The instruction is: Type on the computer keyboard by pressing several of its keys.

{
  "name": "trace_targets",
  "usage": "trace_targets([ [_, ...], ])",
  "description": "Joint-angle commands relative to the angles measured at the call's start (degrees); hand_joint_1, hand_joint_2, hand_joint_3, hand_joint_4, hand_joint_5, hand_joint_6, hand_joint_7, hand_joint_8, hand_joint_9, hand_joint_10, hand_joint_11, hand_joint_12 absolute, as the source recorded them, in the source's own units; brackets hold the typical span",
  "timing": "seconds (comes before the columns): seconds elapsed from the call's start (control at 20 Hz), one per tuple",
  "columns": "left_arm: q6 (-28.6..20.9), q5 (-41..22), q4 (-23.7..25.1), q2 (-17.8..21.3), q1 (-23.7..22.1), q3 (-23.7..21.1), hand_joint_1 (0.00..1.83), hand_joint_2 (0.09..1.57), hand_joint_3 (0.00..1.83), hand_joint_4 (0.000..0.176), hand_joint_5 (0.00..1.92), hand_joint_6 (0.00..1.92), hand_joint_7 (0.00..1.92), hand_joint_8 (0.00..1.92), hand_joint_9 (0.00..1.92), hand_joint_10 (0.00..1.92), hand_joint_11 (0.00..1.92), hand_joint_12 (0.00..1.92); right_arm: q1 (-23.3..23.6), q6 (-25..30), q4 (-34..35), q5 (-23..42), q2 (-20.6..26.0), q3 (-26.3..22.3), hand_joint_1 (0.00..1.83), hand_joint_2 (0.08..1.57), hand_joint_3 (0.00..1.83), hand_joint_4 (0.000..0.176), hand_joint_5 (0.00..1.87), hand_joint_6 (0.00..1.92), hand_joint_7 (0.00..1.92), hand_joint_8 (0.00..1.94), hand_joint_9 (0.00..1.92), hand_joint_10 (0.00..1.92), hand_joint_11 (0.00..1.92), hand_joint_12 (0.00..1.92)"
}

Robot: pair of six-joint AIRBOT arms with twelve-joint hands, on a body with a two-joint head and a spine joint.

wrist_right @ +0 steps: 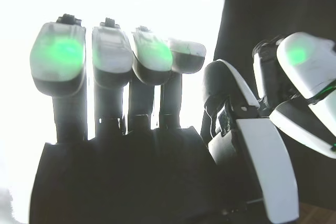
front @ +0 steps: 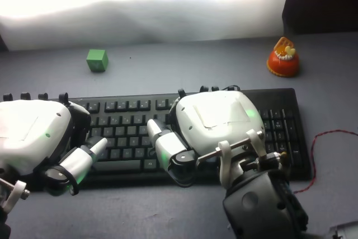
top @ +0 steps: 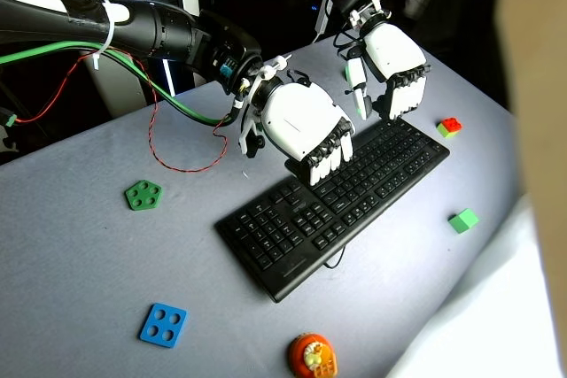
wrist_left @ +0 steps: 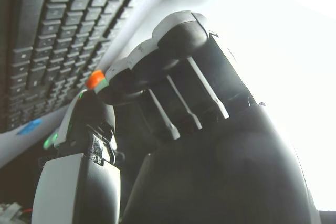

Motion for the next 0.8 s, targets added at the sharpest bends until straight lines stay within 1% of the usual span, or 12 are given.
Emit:
trace_targets([
  [0.0,-0.2,-5.8,3.1,0.1,-0.3,0.3,0.12,1.16,0.18,0.028,0.14,0.13,0.19,0.06,0.15,0.14,0.00,0.56,0.1,0.3,-5.5,3.9,-0.5,-0.2,0.00,1.07,0.11,0.000,0.40,0.17,0.46,0.07,0.38,0.19,0.00,1.02],
  [0.05,-0.2,-5.8,3.1,0.1,-0.3,0.4,0.09,1.24,0.03,0.028,0.17,0.02,0.21,0.00,0.19,0.03,0.00,0.55,-0.1,0.0,-5.5,4.6,-0.9,-0.2,0.00,1.12,0.01,0.000,0.47,0.04,0.49,0.00,0.45,0.04,0.00,1.02],
  [0.1,-0.2,-5.8,3.1,0.1,-0.3,0.5,0.09,1.25,0.01,0.022,0.19,0.02,0.21,0.00,0.19,0.02,0.00,0.53,-0.3,-0.6,-5.5,5.0,-1.0,-0.2,0.00,1.12,0.00,0.000,0.46,0.02,0.49,0.00,0.46,0.02,0.00,1.00],
  [0.2,-0.4,-5.8,3.1,0.1,-0.2,0.6,0.10,1.25,0.00,0.019,0.20,0.01,0.22,0.00,0.21,0.01,0.00,0.63,-0.2,-1.0,-5.5,5.2,-1.0,-0.2,0.00,1.13,0.01,0.000,0.44,0.01,0.48,0.00,0.45,0.02,0.00,1.00],
  [0.4,-0.8,-5.9,3.0,-0.3,0.8,1.1,0.10,1.25,0.00,0.018,0.20,0.00,0.20,0.00,0.21,0.00,0.00,0.62,-0.1,-2.0,-5.5,5.8,-1.0,0.0,0.00,1.14,0.01,0.000,0.42,0.00,0.48,0.00,0.46,0.01,0.00,1.02],
  [0.45,-1.1,-6.1,3.0,-0.9,1.4,1.4,0.09,1.25,0.00,0.018,0.20,0.00,0.20,0.00,0.21,0.00,0.00,0.60,-0.2,-2.1,-5.5,6.1,-1.0,-0.1,0.00,1.14,0.00,0.000,0.42,0.00,0.46,0.00,0.44,0.00,0.00,0.99],
  [0.55,-2.2,-8.3,3.0,-2.7,2.9,2.1,0.10,1.25,0.00,0.023,0.21,0.01,0.21,0.01,0.21,0.00,0.00,0.59,-0.3,-2.2,-5.4,6.7,-1.0,-0.2,0.00,1.13,0.00,0.000,0.42,0.00,0.46,0.00,0.45,0.01,0.00,1.00],
  [0.6,-3.2,-10.8,3.0,-4.4,4.2,2.7,0.10,1.25,0.00,0.020,0.21,0.01,0.21,0.01,0.21,0.00,0.00,0.59,-0.5,-2.8,-4.4,7.3,-1.1,-0.2,0.00,1.13,0.00,0.000,0.42,0.00,0.48,0.01,0.46,0.01,0.00,1.02],
  [0.7,-4.1,-12.4,3.5,-6.4,5.2,3.7,0.09,1.25,0.00,0.018,0.23,0.01,0.21,0.00,0.21,0.00,0.00,0.59,-0.8,-3.4,-2.0,7.8,-1.2,-0.3,0.00,1.12,0.00,0.000,0.43,0.01,0.50,0.01,0.48,0.02,0.00,1.02],
  [0.75,-4.6,-12.6,4.1,-7.5,5.7,4.4,0.07,1.25,0.00,0.024,0.23,0.01,0.23,0.01,0.22,0.00,0.00,0.62,-1.1,-3.3,-1.4,7.8,-1.3,-0.3,0.00,1.12,0.00,0.000,0.45,0.01,0.52,0.01,0.49,0.02,0.00,1.04],
])
